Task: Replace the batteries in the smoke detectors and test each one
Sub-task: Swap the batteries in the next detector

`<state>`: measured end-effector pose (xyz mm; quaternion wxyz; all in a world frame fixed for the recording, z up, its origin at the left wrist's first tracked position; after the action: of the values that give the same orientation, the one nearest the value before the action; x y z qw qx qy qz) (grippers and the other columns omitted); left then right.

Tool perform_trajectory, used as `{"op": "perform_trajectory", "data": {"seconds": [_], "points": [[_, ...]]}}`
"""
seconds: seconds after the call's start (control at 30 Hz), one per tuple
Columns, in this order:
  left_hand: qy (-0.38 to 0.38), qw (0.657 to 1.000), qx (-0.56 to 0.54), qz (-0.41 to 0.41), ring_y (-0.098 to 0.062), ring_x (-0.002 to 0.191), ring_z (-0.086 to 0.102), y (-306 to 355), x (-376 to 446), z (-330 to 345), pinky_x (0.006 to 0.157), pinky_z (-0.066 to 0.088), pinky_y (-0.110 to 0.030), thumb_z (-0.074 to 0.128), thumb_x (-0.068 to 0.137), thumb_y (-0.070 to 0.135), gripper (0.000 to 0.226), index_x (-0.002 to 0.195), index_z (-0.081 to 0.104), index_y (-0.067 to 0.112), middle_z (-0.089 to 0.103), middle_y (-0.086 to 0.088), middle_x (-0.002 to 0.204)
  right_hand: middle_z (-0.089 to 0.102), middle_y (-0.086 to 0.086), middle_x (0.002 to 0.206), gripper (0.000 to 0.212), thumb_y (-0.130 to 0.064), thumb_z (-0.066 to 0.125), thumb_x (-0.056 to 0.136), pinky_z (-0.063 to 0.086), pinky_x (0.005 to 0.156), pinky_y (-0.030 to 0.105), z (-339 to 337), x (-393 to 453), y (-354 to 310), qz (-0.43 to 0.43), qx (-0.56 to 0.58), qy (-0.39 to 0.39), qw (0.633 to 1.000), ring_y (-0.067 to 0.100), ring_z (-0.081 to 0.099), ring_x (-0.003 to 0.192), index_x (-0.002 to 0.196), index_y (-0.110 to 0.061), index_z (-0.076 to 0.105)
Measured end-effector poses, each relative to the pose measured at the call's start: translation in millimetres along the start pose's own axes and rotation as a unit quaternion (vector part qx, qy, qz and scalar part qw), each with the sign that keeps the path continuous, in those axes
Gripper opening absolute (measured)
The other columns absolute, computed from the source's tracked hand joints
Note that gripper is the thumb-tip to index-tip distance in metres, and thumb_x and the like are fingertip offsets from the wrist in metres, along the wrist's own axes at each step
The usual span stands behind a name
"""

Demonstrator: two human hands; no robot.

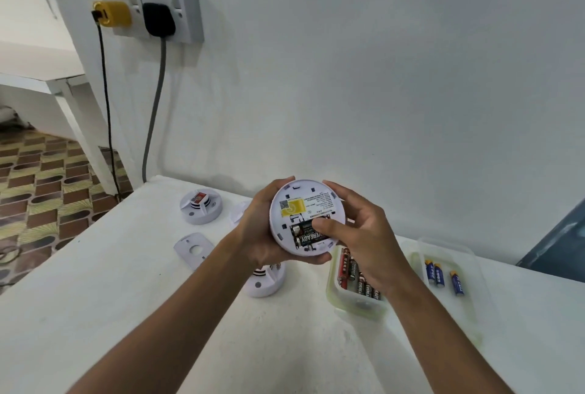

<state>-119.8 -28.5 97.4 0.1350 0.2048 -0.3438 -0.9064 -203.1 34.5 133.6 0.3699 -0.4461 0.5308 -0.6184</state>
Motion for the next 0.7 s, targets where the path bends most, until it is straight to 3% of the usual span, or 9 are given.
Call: {"op": "perform_trajectory", "data": {"seconds": [0.23,0.43,0.57,0.7], "points": [[0.004,1.0,0.019,-0.008,-0.032,0.077,0.069,-0.8,-2.8,-3.6,0.073,0.055,-0.043,0.045,0.077,0.05,0.05,0.086,0.078,0.013,0.071,-0.015,0.092,0.076,0.001,0.095,0.037,-0.002,0.073,0.079,0.058,0.062,0.025,2.6,-7.1,-8.4,-0.034,-0.006,0.039,0.999,0.016,0.073,0.086,0.111,-0.021,0.068],[-0.008,1.0,0.022,-0.009,-0.031,0.075,0.069,0.1,-8.0,-0.7,0.068,0.056,-0.04,0.042,0.079,0.049,0.051,0.085,0.077,0.012,0.07,-0.014,0.088,0.075,0.001,0.101,0.04,-0.005,0.073,0.079,0.059,0.069,0.03,9.6,-10.5,-12.6,-0.014,-0.01,-0.011,1.0,0.018,0.072,0.092,0.114,-0.021,0.066],[0.0,1.0,0.022,-0.014,-0.035,0.084,0.066,-2.9,-9.7,-2.4,0.068,0.056,-0.044,0.045,0.079,0.051,0.052,0.094,0.075,0.012,0.068,-0.016,0.096,0.076,0.003,0.096,0.039,-0.001,0.073,0.079,0.057,0.061,0.023,8.8,-12.8,-11.8,-0.022,-0.01,0.027,0.999,0.015,0.072,0.086,0.114,-0.018,0.066],[0.015,1.0,0.015,-0.019,-0.038,0.085,0.065,-8.8,-12.1,-9.5,0.067,0.057,-0.044,0.043,0.083,0.052,0.052,0.098,0.073,0.012,0.068,-0.017,0.099,0.075,0.002,0.1,0.038,-0.007,0.072,0.082,0.058,0.064,0.024,11.8,-15.3,-2.5,-0.013,-0.026,0.04,0.999,0.014,0.071,0.09,0.118,-0.018,0.065]]}}
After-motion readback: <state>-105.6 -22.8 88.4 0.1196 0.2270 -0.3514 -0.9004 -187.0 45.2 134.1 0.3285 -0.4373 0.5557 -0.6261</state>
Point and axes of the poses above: each hand's wrist, its own x-axis towards the middle knuckle, its own z-axis out of the palm, y = z × x, the point moved 8 cm from there along x, towards the middle knuckle
